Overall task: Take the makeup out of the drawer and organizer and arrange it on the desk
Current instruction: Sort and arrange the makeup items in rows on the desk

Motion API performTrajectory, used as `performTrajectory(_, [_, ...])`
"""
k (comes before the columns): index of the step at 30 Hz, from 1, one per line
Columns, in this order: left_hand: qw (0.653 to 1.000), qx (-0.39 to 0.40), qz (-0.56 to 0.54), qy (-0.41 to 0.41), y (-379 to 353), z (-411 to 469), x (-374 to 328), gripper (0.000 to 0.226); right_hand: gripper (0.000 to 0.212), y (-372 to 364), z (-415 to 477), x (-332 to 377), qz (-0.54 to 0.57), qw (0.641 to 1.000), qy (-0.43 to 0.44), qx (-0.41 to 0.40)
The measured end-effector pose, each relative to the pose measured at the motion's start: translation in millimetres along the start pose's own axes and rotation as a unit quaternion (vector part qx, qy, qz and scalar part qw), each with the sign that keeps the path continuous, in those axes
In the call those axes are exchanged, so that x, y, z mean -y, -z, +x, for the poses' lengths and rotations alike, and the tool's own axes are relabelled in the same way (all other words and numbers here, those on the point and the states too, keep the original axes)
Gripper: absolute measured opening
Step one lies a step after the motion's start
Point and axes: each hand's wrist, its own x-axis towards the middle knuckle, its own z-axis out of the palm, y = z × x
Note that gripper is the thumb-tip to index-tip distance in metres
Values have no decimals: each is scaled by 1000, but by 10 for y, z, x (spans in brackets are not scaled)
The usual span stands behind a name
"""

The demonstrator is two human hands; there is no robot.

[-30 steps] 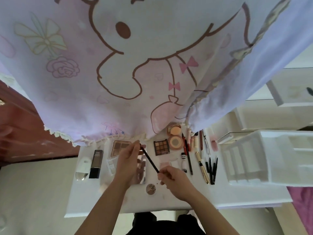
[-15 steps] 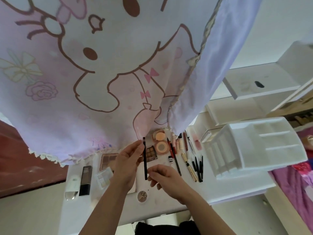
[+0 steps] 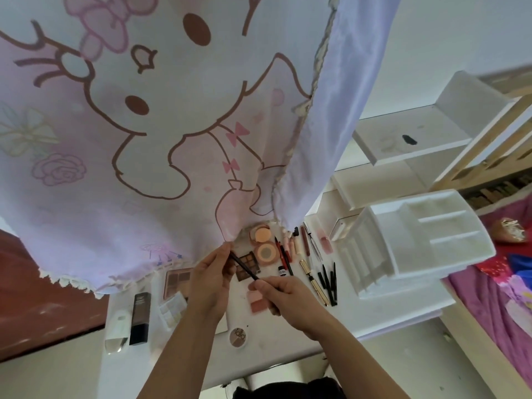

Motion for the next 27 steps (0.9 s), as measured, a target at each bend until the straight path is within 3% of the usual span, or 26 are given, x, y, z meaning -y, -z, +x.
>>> performTrajectory(4, [984,-84,-155,31,225,251,-182,6,33,98,-36,-59,-168,985,40,-26])
performTrajectory(6, [977,-116,-177,8,441,413,-371,8,34,205,-101,-174,-188,980,35,-61])
performTrajectory(10, [990,-94,-104,9,560,408,-473,13,19,276,-133,-277,-84,986,32,-137])
performTrajectory(19, [985,-41,-147,74,333,37,81,7,16,136,-25,-215,3,989,46,-137])
performTrajectory(23, [985,-21,-143,99,340,-5,202,10,17,177,-25,-277,67,987,-10,-144])
performTrajectory(27, [987,1,-67,148,374,-2,381,24,21,248,-18,-422,114,977,-66,-168])
